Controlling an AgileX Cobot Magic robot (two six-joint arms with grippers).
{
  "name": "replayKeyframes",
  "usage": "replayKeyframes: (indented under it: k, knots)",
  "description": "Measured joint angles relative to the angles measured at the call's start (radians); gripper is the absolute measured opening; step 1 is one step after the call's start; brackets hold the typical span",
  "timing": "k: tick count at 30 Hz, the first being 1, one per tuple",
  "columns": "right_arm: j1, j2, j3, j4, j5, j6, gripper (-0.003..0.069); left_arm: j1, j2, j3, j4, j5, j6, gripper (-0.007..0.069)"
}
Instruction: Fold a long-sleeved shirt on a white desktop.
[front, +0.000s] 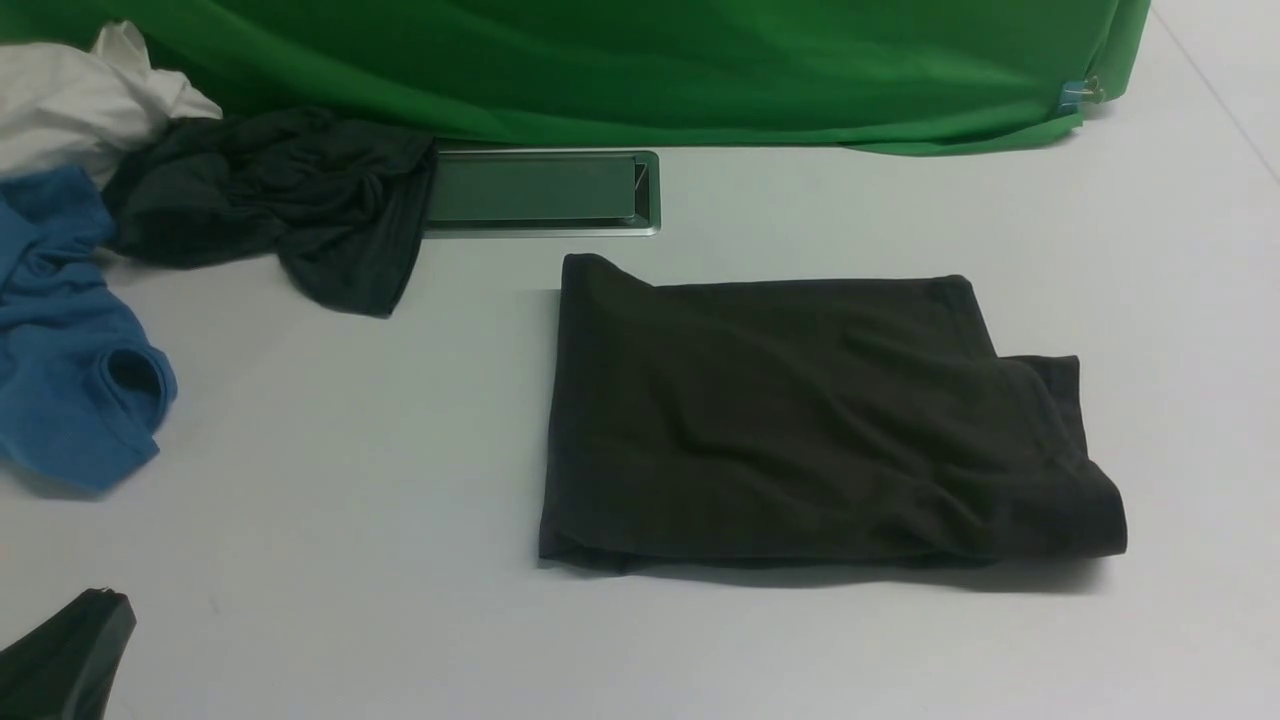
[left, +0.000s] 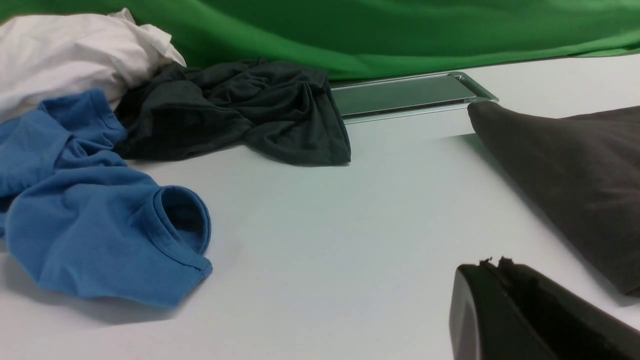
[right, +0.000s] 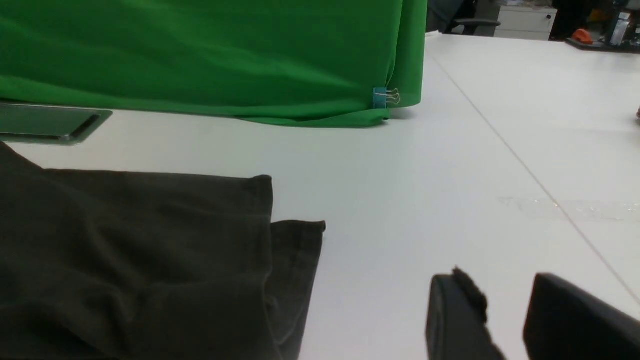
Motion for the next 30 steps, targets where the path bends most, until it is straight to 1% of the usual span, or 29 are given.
replayKeyframes:
  k: [22, 30]
  knots:
    - [0.0, 0.0, 0.0, 0.0, 0.0, 0.0, 0.024, 0.0, 0.0, 0.0, 0.0, 0.0, 0.0, 0.002]
    - [0.0, 0.0, 0.0, 0.0, 0.0, 0.0, 0.024, 0.019, 0.0, 0.0, 0.0, 0.0, 0.0, 0.002]
